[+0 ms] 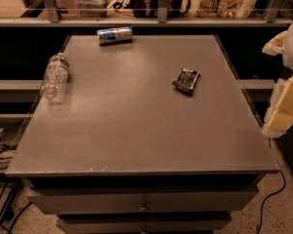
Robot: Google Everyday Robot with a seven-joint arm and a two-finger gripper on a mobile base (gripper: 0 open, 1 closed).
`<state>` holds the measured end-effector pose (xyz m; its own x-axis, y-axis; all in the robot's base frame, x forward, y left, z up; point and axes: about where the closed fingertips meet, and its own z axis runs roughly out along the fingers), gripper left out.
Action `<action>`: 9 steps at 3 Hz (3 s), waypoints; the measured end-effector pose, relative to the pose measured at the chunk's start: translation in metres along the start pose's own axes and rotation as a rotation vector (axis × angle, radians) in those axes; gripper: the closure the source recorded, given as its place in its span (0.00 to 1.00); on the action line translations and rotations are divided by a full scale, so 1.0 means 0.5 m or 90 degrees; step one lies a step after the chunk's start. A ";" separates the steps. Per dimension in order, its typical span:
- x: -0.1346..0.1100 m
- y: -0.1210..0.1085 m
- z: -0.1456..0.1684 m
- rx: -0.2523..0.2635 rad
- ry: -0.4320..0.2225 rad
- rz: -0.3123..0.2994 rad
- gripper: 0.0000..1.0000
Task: Move rxbar chocolate near water bottle
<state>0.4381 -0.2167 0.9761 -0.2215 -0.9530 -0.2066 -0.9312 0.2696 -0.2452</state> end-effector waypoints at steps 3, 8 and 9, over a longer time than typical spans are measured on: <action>-0.016 0.001 0.025 -0.016 -0.035 0.022 0.00; -0.177 -0.130 0.134 0.072 -0.270 0.067 0.00; -0.188 -0.161 0.168 0.068 -0.285 0.084 0.00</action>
Offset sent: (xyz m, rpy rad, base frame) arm 0.0025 0.0059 -0.0153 0.0333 0.0429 -0.0207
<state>0.5583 -0.1373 0.9359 -0.1680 -0.7625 -0.6248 -0.8635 0.4196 -0.2798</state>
